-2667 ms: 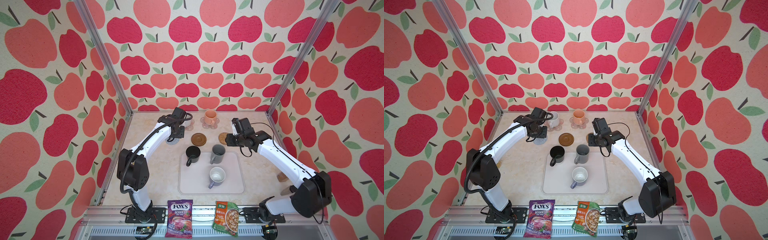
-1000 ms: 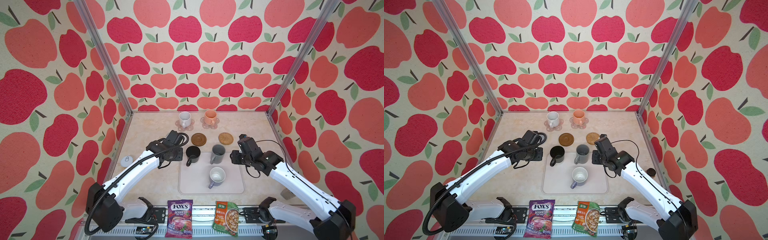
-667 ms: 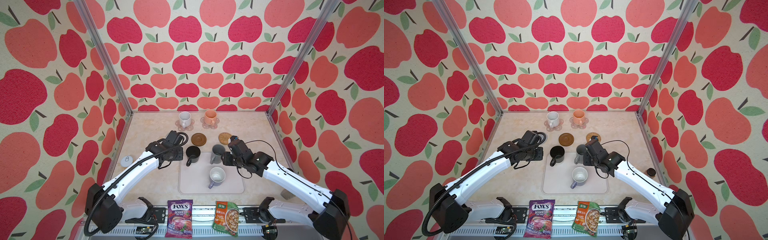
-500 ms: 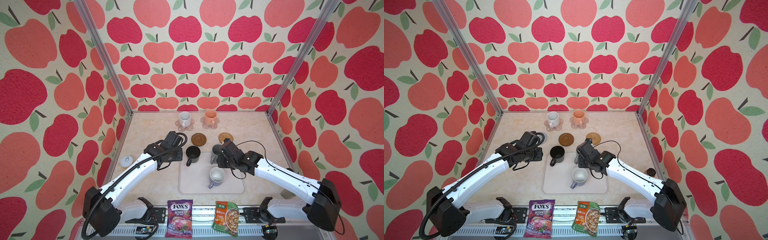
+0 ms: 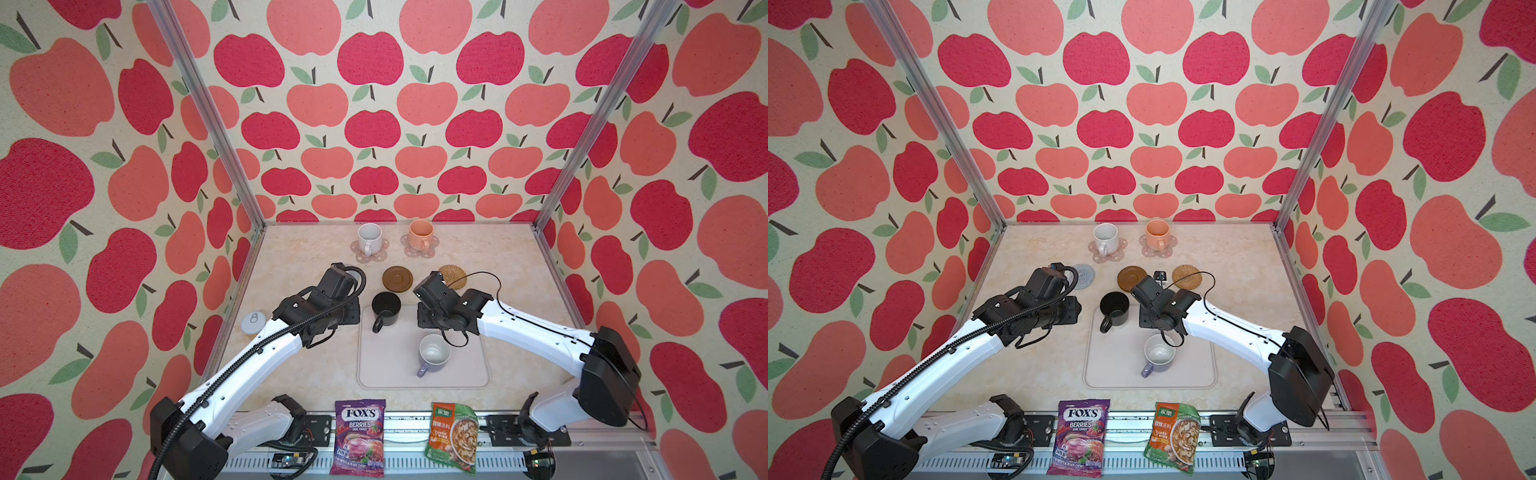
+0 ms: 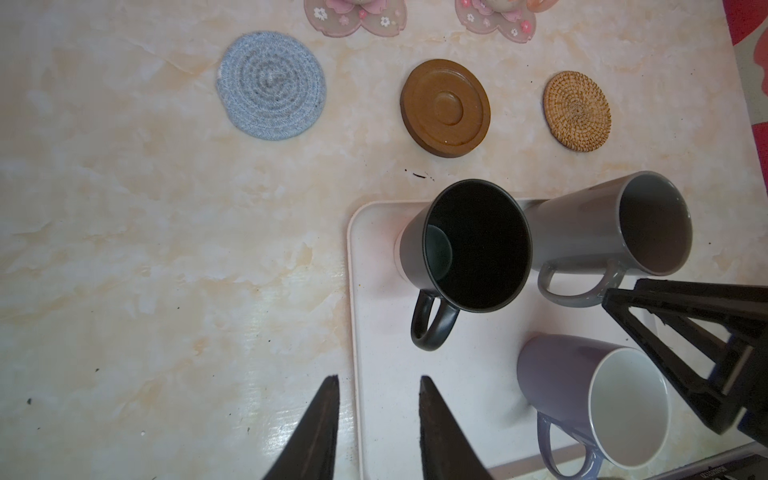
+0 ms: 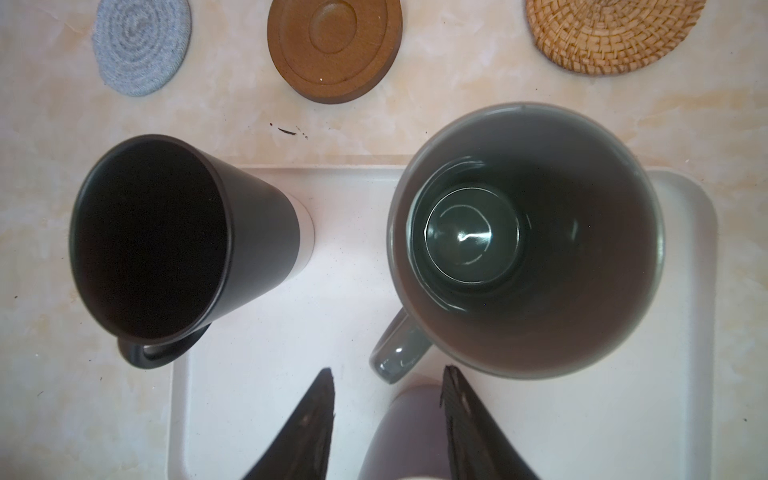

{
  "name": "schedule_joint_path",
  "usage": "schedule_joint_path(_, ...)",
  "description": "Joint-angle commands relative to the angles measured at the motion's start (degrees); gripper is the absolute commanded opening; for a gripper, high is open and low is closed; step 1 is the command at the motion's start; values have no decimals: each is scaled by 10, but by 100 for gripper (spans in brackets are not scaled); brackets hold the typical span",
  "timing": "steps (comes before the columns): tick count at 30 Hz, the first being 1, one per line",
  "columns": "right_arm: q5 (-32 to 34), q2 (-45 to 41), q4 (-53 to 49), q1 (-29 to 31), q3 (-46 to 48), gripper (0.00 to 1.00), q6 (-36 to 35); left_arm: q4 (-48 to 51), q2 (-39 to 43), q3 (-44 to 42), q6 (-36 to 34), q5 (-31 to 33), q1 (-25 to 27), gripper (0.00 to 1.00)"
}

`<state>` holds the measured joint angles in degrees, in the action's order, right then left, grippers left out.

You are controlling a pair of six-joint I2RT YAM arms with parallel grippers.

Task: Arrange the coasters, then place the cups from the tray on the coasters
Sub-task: 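Lower right gripper onto the rim of the grey mug on the tray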

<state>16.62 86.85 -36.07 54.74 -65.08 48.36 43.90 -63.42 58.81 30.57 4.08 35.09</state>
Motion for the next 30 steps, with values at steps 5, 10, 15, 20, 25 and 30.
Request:
schedule_joint_path(5,35,15,-47,2,-19,46,32,9,26,-20,1,13,-6,35)
schedule_joint_path(10,55,12,-59,2,-11,46,45,6,21,-20,-2,9,-9,35)
schedule_joint_path(15,63,10,-76,2,-7,46,46,5,22,-20,-5,8,-12,35)
schedule_joint_path(20,60,2,-73,2,-1,46,44,5,24,-20,-6,8,-13,35)
schedule_joint_path(25,30,1,-35,2,5,45,44,7,25,-18,-10,8,-16,35)
schedule_joint_path(30,7,31,-19,3,-4,45,48,5,27,-25,-9,8,-19,35)
